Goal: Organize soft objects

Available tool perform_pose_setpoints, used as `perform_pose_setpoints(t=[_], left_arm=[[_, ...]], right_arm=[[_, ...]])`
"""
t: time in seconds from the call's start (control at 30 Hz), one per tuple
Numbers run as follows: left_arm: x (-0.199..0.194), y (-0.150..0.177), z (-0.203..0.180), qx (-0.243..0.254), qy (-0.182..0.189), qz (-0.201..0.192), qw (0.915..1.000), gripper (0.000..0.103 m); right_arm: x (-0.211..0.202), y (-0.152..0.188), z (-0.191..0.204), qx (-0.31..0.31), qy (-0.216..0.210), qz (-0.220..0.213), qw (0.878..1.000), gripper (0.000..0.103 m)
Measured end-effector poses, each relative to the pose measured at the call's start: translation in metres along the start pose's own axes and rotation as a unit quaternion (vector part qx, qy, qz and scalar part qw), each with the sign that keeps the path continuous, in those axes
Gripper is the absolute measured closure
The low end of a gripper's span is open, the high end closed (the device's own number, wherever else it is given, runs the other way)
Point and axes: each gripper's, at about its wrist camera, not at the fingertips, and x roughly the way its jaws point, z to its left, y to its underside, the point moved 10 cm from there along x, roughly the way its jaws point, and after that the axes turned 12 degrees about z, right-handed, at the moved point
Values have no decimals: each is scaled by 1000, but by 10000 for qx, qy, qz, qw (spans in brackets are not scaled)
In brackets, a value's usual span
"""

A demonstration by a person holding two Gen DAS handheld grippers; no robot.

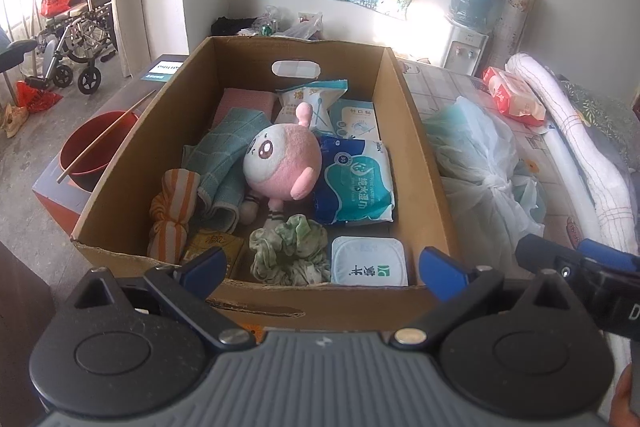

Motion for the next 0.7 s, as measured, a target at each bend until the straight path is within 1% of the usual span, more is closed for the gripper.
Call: perform_pose_setpoints(t=[0.07,0.17,0.4,0.7], left_arm=[[1,1,0,-50,23,39,10000,0],[2,3,-1,-63,31,86,9999,0],[9,8,-3,25,-63,226,9997,0],[16,8,1,-38,-105,339,9994,0]], right_arm=[[4,3,-1,-99,113,100,9998,1],[9,7,1,-235,172,193,9994,1],[20,9,-4,-195,185,329,9991,1],[32,8,-3,-265,265,450,9983,1]])
